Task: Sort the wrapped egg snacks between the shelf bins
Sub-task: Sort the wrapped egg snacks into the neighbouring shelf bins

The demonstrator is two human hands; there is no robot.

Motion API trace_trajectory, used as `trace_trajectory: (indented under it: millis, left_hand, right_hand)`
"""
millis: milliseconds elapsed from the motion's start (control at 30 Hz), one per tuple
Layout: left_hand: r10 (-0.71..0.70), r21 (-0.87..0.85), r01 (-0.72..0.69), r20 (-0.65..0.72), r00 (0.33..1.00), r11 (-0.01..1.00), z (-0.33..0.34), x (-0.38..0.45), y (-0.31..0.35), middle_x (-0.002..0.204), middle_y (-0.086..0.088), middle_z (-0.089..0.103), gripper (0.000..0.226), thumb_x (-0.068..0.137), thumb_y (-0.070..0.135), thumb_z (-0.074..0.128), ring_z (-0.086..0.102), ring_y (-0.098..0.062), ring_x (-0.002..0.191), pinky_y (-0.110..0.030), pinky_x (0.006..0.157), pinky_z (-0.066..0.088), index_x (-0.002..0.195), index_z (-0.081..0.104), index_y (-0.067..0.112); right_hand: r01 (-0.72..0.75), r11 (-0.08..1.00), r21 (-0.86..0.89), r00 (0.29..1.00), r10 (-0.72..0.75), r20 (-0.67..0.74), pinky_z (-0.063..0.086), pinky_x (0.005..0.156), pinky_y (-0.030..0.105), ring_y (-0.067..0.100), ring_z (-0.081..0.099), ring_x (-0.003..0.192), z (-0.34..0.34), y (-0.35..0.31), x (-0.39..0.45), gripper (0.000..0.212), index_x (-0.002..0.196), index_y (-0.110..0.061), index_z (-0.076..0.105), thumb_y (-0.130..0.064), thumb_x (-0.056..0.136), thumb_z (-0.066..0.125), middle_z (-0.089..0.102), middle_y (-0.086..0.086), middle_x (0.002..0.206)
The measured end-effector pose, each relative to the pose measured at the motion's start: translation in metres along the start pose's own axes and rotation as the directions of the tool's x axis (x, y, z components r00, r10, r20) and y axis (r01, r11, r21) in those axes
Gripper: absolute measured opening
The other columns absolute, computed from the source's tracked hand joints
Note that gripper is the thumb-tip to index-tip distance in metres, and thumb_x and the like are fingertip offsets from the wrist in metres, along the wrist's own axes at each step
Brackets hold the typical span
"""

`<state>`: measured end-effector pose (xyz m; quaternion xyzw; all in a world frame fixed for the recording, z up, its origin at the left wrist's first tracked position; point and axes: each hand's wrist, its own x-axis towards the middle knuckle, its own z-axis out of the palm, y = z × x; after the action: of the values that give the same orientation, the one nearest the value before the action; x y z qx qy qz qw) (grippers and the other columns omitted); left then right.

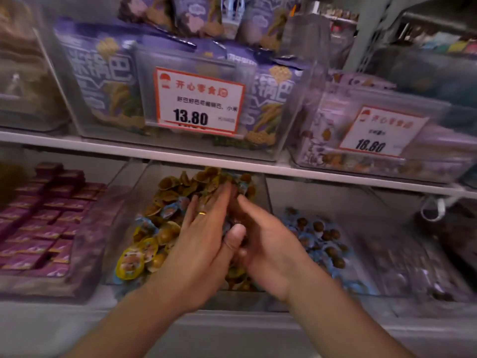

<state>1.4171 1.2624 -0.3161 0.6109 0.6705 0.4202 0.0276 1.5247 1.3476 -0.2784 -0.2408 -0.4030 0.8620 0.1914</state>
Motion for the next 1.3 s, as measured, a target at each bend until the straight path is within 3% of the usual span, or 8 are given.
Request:
trace_trajectory:
  millis: [100, 200, 400, 600, 767, 900, 1000, 1300]
  left_hand:
    - [-0.044, -0.454, 0.058, 0.043, 0.998, 0.889, 0.008, -0.001, 0.016, 0.160, 0.033, 0.010, 0.078, 0.094, 0.061, 0.041, 0.007, 0.007, 0.148, -0.016, 0.118, 0.013, 0.157, 0.002, 0.036]
    - [-0.223, -0.720, 0.179, 0.035, 0.974, 0.670, 0.015, 0.008, 0.020, 0.153, 0.023, 0.037, 0.066, 0.088, 0.044, 0.056, 0.027, -0.005, 0.147, -0.026, 0.116, 0.031, 0.148, 0.030, 0.037]
    - [-0.110, 0.085, 0.115, -0.054, 0.992, 0.990, 0.002, 0.009, -0.020, 0.136, 0.013, 0.054, 0.038, 0.092, 0.038, 0.047, 0.049, -0.010, 0.129, -0.038, 0.107, 0.042, 0.126, 0.063, 0.029]
    - [-0.234, 0.303, 0.220, 0.012, 0.972, 0.927, -0.013, 0.010, -0.042, 0.142, -0.002, 0.052, 0.050, 0.093, 0.041, 0.041, 0.048, -0.027, 0.131, -0.049, 0.105, 0.042, 0.134, 0.059, 0.019]
    - [-0.339, 0.275, 0.347, -0.079, 0.937, 0.897, -0.022, 0.012, -0.059, 0.135, -0.007, 0.055, 0.041, 0.100, 0.038, 0.043, 0.054, -0.031, 0.122, -0.044, 0.102, 0.043, 0.130, 0.059, 0.015]
    - [-0.376, 0.402, 0.338, 0.016, 0.927, 0.851, -0.027, 0.006, -0.067, 0.131, -0.011, 0.057, 0.058, 0.090, 0.045, 0.032, 0.052, -0.033, 0.124, -0.045, 0.100, 0.044, 0.132, 0.056, 0.013]
    - [-0.355, 0.456, 0.294, 0.052, 0.933, 0.840, -0.029, -0.001, -0.067, 0.136, -0.004, 0.055, 0.054, 0.092, 0.044, 0.037, 0.050, -0.027, 0.127, -0.041, 0.102, 0.042, 0.137, 0.052, 0.020]
    - [-0.210, 0.225, 0.185, 0.095, 0.973, 0.957, -0.047, -0.026, -0.060, 0.137, 0.012, 0.056, 0.053, 0.091, 0.035, 0.056, 0.041, -0.002, 0.125, -0.020, 0.108, 0.032, 0.143, 0.046, 0.032]
  right_hand:
    - [0.045, 0.992, -0.121, 0.999, -0.045, 0.001, 0.052, 0.095, 0.039, 0.026, 0.065, 0.114, -0.012, -0.002, -0.003, 0.031, 0.126, -0.009, 0.066, -0.018, 0.098, 0.057, 0.067, 0.015, 0.126]
    - [0.162, 0.939, -0.303, 0.980, -0.189, -0.062, 0.054, 0.065, 0.029, 0.016, 0.069, 0.079, -0.026, -0.013, -0.006, 0.018, 0.109, -0.013, 0.072, -0.009, 0.094, 0.063, 0.074, 0.009, 0.096]
    - [0.213, 0.913, -0.347, 0.867, -0.341, -0.363, 0.056, 0.052, 0.029, 0.025, 0.068, 0.073, -0.084, -0.076, 0.001, 0.013, 0.100, -0.002, 0.071, -0.003, 0.093, 0.060, 0.070, 0.019, 0.085]
    - [-0.078, 0.761, -0.644, 0.734, -0.393, -0.554, 0.050, 0.100, 0.046, 0.023, 0.063, 0.110, -0.139, -0.083, 0.033, 0.030, 0.124, -0.014, 0.063, -0.029, 0.098, 0.059, 0.066, 0.008, 0.124]
    - [-0.015, 0.781, -0.625, 0.778, -0.384, -0.498, 0.049, 0.099, 0.038, 0.018, 0.067, 0.103, -0.126, -0.079, 0.039, 0.015, 0.102, -0.020, 0.070, -0.020, 0.098, 0.055, 0.072, 0.008, 0.114]
    - [0.071, 0.313, -0.947, 0.704, -0.688, -0.175, 0.047, 0.091, 0.029, 0.023, 0.066, 0.098, -0.087, -0.060, 0.038, 0.019, 0.107, -0.013, 0.071, -0.010, 0.093, 0.059, 0.070, 0.011, 0.115]
    - [0.203, -0.073, -0.977, 0.771, -0.603, 0.205, 0.047, 0.090, 0.029, 0.024, 0.062, 0.104, -0.043, -0.040, 0.035, 0.036, 0.124, -0.019, 0.065, -0.029, 0.091, 0.054, 0.068, 0.009, 0.118]
    - [0.316, -0.419, -0.851, 0.903, -0.143, 0.406, 0.036, 0.108, 0.034, 0.017, 0.041, 0.127, -0.004, 0.016, 0.072, 0.062, 0.149, -0.037, 0.036, -0.039, 0.092, 0.060, 0.049, -0.009, 0.145]
